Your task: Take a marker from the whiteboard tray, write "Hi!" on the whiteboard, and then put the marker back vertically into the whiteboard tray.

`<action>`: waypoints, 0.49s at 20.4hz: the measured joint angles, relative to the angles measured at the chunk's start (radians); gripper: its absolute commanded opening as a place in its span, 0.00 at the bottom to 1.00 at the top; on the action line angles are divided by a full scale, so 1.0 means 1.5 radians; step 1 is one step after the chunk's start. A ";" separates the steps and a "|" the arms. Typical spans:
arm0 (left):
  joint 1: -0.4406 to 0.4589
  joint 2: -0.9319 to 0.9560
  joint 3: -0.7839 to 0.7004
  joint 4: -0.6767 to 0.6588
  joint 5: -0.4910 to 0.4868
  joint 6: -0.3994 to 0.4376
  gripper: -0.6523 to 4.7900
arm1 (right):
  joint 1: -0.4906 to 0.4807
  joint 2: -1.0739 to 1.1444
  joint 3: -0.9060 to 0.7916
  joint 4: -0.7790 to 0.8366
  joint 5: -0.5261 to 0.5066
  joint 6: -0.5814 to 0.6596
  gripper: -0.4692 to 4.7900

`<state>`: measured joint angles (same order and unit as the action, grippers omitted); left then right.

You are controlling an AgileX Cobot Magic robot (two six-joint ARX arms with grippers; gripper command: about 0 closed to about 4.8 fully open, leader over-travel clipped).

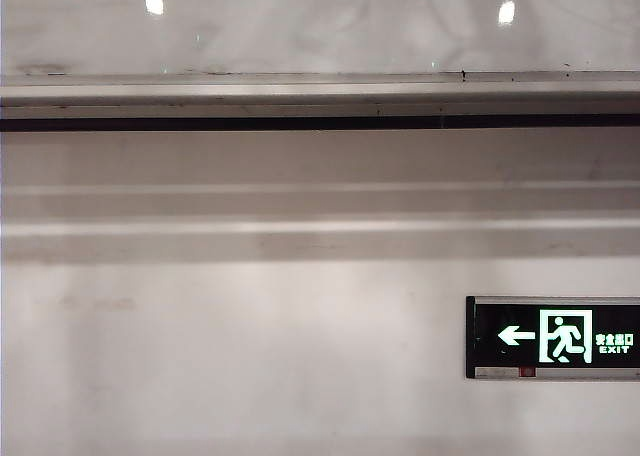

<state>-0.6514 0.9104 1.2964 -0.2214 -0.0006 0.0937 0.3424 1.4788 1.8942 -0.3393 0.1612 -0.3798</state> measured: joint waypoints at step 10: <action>0.000 0.000 0.000 0.000 0.000 0.000 0.11 | 0.001 0.018 0.001 -0.005 0.003 0.000 0.09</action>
<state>-0.6514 0.9100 1.2968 -0.2214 -0.0006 0.0933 0.3431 1.5063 1.8954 -0.3473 0.1650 -0.3798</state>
